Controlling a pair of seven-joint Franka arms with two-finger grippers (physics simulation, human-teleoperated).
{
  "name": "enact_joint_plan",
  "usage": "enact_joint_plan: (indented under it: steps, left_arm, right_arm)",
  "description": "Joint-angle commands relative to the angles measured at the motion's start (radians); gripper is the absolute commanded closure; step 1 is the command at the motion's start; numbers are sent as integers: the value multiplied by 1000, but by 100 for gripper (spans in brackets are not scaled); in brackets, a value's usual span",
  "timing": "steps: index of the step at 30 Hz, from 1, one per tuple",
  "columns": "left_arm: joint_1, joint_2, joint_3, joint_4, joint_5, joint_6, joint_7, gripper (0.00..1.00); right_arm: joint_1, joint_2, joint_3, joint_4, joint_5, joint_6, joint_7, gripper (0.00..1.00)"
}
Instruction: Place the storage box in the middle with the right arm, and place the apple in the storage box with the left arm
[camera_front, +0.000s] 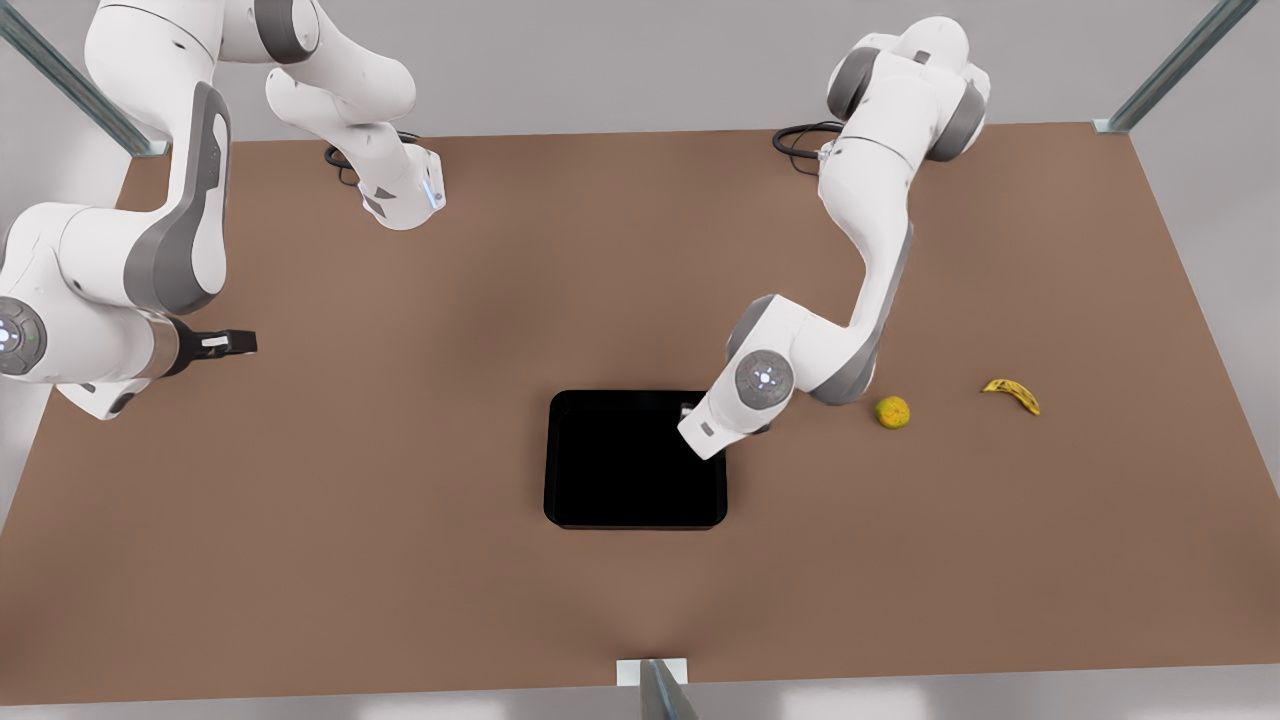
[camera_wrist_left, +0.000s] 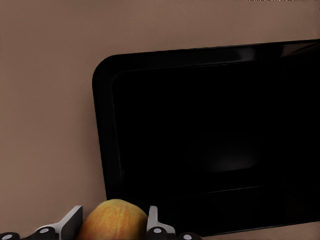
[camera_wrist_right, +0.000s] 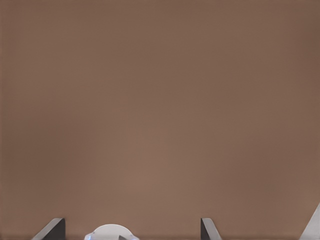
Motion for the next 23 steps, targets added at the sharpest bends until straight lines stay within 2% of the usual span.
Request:
enact_joint_plan:
  steps: [1, 2, 5, 6, 7, 8, 11, 12, 13, 14, 15, 16, 17, 18, 19, 23]
  left_arm:
    - [-11, 43, -8, 29, -23, 96, -553, 37]
    - [-13, 61, -35, 34, -28, 165, -598, 37]
    - [-53, 149, -37, 157, -28, 199, -644, 36]
    - [-53, 161, -37, 155, -28, 272, -665, 36]
    - [-59, 165, -37, 155, -26, 282, -665, 29]
    - [-59, 165, -37, 152, -25, 282, -658, 0]
    - [-59, 135, -26, 140, -8, 242, -641, 0]
    - [-51, 86, -3, 141, -9, 90, -574, 0]
    - [-22, -3, 53, 141, -12, -145, -395, 0]
    - [27, -96, 153, 143, -16, -374, -127, 0]
    - [45, -192, 297, 150, -16, -546, 132, 0]
    - [45, -255, 371, 153, -16, -649, 218, 0]
    - [59, -318, 388, 160, -14, -738, 291, 0]
    - [67, -432, 385, 66, -14, -728, 329, 0]
    - [67, -537, 379, -61, -13, -634, 330, 0]
    - [68, -529, 379, -55, -14, -656, 332, 0]
  right_arm:
    - [0, -1, 0, 0, -3, -1, -10, 0]
    - [0, -1, -2, 0, -6, -1, -10, 0]
    - [0, -1, -2, -1, -10, 1, -10, 0]
    - [0, -1, -2, -1, -10, 7, -10, 0]
    - [0, 0, -2, -1, -9, 10, -10, 0]
    - [0, 0, -2, -3, -9, 11, -10, 0]
    - [0, 4, -2, -3, -6, 11, -10, 0]
    - [0, 4, -2, -3, -4, 11, -11, 0]
    - [-2, 5, -2, -3, -3, 11, -11, 0]
    - [-2, 4, -2, -3, -1, 11, -11, 0]
    - [-2, 4, -2, -1, -3, 11, -10, 0]
    - [-2, 4, -2, 2, -7, 11, -10, 0]
    - [-2, -4, -2, 3, -10, 10, -10, 0]
    - [-2, -7, -2, 5, -10, 10, -5, 0]
    - [-2, -7, -2, 7, -12, 11, -7, 0]
    - [-2, -3, -2, 19, -15, 11, -7, 0]
